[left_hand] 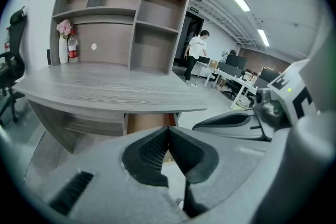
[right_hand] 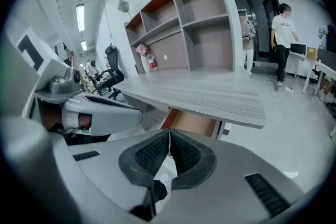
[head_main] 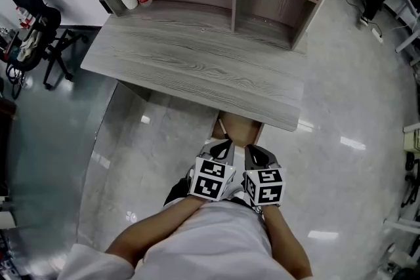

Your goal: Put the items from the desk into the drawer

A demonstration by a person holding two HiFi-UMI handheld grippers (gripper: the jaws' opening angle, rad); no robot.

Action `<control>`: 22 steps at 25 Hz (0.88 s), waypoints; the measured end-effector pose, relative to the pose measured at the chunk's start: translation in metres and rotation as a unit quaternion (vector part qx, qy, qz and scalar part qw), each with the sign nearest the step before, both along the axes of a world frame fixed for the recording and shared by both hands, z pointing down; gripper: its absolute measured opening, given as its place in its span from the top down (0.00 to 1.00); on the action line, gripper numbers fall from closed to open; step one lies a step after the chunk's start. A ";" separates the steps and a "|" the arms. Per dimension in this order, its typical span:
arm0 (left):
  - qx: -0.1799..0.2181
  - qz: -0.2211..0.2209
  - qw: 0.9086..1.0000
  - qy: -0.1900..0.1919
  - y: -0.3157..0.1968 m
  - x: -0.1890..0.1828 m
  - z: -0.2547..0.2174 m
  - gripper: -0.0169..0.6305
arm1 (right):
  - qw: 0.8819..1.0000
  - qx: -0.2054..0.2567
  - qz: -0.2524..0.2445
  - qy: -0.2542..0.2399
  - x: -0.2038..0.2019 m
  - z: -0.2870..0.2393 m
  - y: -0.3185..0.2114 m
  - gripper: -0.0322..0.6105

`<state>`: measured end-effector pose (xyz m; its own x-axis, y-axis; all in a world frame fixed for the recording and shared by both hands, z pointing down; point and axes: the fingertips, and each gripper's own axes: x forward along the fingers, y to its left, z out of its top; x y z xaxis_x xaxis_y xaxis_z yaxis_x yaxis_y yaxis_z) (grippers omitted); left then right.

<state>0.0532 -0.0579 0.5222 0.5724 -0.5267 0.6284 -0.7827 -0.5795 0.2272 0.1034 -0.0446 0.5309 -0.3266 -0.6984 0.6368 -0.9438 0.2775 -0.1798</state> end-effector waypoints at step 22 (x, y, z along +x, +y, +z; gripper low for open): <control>0.054 0.021 0.998 0.021 0.056 0.057 -0.033 0.97 | 0.997 0.070 0.005 -0.017 0.044 -0.047 0.056 0.95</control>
